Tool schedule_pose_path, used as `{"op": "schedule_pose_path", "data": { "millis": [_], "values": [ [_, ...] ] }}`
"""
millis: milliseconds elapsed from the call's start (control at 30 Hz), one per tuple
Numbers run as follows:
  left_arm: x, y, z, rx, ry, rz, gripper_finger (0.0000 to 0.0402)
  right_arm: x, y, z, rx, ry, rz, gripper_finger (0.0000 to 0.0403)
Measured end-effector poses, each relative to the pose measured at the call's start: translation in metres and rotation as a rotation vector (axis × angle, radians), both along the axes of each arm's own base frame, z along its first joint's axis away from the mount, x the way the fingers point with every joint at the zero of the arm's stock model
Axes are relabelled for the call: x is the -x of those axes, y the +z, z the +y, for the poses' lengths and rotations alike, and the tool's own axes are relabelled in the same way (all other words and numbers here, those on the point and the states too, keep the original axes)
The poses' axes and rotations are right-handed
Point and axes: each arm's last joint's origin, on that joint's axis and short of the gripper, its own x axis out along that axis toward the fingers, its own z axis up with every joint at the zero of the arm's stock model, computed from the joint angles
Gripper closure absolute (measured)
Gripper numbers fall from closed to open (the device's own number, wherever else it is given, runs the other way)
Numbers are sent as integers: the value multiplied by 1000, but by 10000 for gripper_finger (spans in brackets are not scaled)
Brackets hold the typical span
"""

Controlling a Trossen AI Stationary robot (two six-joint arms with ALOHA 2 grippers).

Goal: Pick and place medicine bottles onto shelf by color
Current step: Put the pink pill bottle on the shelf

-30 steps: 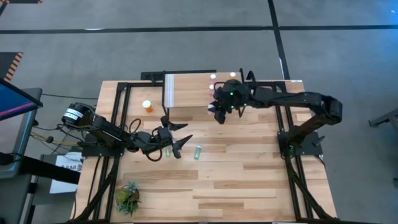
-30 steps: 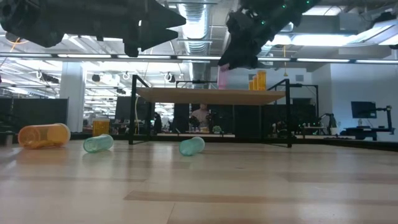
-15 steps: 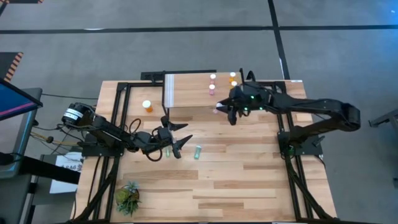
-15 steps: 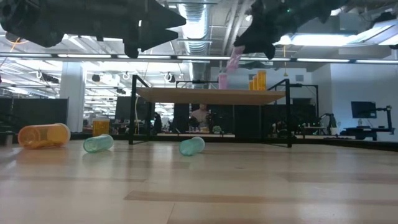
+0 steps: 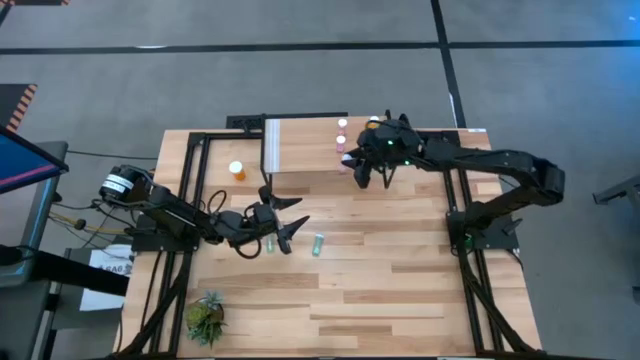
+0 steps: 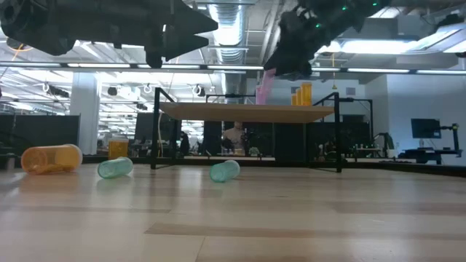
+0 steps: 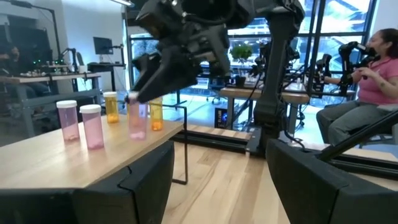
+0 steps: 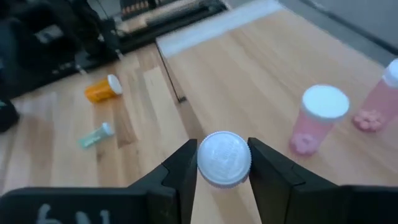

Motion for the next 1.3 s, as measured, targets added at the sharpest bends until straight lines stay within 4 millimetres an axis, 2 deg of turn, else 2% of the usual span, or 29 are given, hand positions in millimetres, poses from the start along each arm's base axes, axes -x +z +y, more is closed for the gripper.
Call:
{"op": "schedule_pose_path", "data": {
  "millis": [167, 467, 1000, 1300],
  "values": [
    [0, -1, 0, -2, 0, 11, 157, -13, -4, -13, -10, -13, 60, 255],
    [0, -2, 0, -2, 2, 16, 157, -30, -5, -21, 22, -22, 144, 253],
    [0, -2, 0, 5, 0, 12, 157, -28, -3, -22, 51, -64, 199, 251],
    [0, -1, 0, 6, -1, 12, 157, -28, -3, -22, 44, -68, 200, 214]
  ]
}}
